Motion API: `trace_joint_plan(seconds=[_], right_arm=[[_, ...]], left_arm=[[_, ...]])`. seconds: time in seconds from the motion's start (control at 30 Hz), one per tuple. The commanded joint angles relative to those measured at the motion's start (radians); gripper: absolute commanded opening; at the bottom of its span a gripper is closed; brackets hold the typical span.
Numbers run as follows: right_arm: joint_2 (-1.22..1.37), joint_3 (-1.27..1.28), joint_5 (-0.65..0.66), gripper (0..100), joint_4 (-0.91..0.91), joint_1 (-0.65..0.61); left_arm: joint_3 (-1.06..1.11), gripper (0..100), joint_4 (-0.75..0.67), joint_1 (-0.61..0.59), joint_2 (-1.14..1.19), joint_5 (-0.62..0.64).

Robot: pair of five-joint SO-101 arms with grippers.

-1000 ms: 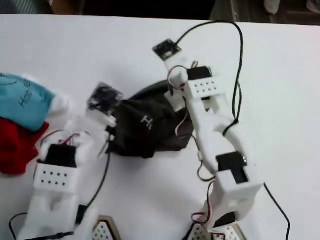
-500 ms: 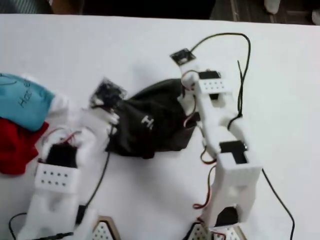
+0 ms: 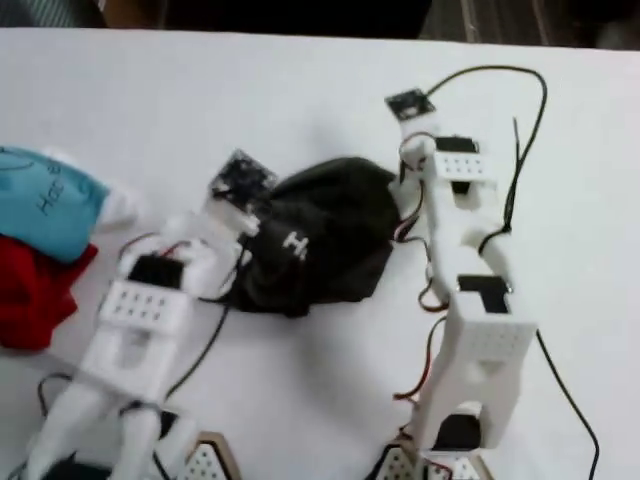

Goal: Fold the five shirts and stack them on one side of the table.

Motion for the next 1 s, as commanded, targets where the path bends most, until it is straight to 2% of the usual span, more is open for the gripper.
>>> trace_joint_plan(seconds=[0.0, 0.1, 0.27, 0.33, 0.6, 0.83, 0.97], right_arm=[[0.039, -0.048, -0.002, 33.3, -0.005, 0.007], [0.076, -0.048, 0.0, 27.6, 0.01, 0.013], [0.079, -0.049, -0.005, 1.1, 0.015, 0.016], [0.077, -0.049, -0.005, 3.5, 0.016, 0.016], [-0.042, -0.048, 0.0, 2.0, 0.068, 0.018], [-0.297, -0.041, -0.006, 2.0, 0.189, 0.015], [-0.406, -0.041, 0.0, 2.0, 0.248, 0.019]], left_arm=[[-0.05, 22, -0.017, 0.006, 0.167, -0.009], [-0.091, 21, 0.031, 0.006, 0.282, -0.04], [-0.13, 21, 0.061, -0.044, 0.399, -0.061], [-0.143, 21, 0.06, -0.094, 0.416, -0.06], [-0.196, 21, 0.06, -0.265, 0.419, -0.057], [-0.234, 21, 0.074, -0.282, 0.417, -0.048], [-0.355, 21, 0.158, -0.281, 0.417, 0.049]])
